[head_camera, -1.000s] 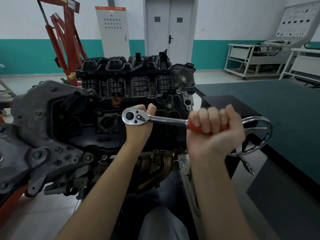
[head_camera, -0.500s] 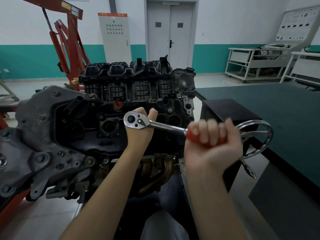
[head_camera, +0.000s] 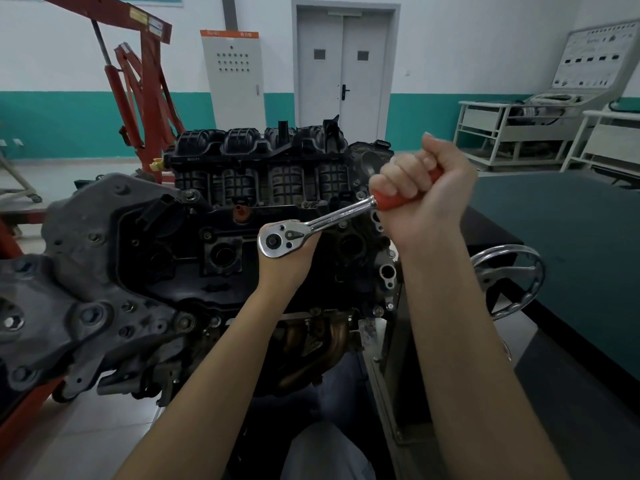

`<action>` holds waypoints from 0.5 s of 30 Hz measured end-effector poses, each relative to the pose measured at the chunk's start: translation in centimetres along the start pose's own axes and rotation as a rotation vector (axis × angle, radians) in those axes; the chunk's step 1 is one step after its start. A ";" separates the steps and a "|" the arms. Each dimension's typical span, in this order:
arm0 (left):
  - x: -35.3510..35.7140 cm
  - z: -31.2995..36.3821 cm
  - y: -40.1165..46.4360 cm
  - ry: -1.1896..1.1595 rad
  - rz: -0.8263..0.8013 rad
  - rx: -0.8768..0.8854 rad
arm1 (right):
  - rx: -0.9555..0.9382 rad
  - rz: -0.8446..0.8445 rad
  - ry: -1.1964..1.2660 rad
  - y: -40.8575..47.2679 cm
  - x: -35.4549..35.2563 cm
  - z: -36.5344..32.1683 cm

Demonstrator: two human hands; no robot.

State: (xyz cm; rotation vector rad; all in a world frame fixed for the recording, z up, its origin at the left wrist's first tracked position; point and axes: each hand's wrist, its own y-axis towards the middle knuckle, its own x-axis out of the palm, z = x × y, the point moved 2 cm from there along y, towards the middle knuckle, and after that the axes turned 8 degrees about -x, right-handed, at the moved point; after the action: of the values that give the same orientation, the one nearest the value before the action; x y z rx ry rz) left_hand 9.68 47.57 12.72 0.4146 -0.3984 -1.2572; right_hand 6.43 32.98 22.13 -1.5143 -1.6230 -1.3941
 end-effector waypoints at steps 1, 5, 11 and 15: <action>-0.1 0.0 0.1 0.009 -0.009 0.013 | -0.014 0.012 0.013 -0.4 -0.3 0.0; 0.1 2.0 -0.5 -0.002 -0.029 0.128 | -0.038 0.026 0.151 -2.1 -1.2 -1.1; 2.7 5.1 -1.6 -0.159 -0.085 0.075 | -0.102 -0.049 0.200 -2.8 0.4 -5.2; 5.5 4.9 -1.5 -0.057 -0.063 -0.002 | -0.156 -0.033 0.140 -2.4 -0.1 -7.1</action>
State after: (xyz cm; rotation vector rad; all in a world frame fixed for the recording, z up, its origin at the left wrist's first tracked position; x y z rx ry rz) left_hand 7.44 41.45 16.55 0.3930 -0.4346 -1.3332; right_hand 2.29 26.90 23.68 -1.4444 -1.4908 -1.6394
